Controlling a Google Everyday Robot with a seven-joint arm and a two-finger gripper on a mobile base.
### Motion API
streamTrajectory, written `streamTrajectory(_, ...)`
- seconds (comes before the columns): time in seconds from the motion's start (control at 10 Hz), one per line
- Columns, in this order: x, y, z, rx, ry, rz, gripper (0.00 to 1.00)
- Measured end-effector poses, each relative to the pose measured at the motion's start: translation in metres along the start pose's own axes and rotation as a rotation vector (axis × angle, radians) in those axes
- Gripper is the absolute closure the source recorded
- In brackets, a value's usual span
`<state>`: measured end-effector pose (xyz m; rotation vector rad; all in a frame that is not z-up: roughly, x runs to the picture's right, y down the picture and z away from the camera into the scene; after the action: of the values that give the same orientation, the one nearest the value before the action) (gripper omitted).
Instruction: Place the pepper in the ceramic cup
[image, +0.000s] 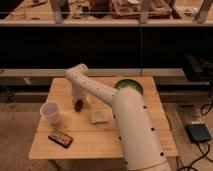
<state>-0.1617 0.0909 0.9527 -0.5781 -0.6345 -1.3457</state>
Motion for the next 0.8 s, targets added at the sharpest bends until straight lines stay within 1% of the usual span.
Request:
streamTrajectory(0.1,0.003,-0.002,-0.002,0.003,0.006,-0.002,0.69)
streamTrajectory(0.2,0.004,-0.008,-0.006,0.018,0.011,-0.01,0.69)
streamTrajectory(0.5,0.002,-0.035,-0.029,0.073,0.033,-0.045,0.69)
streamTrajectory(0.8,-0.003,-0.07,-0.074,0.155,0.093,-0.118,0.69)
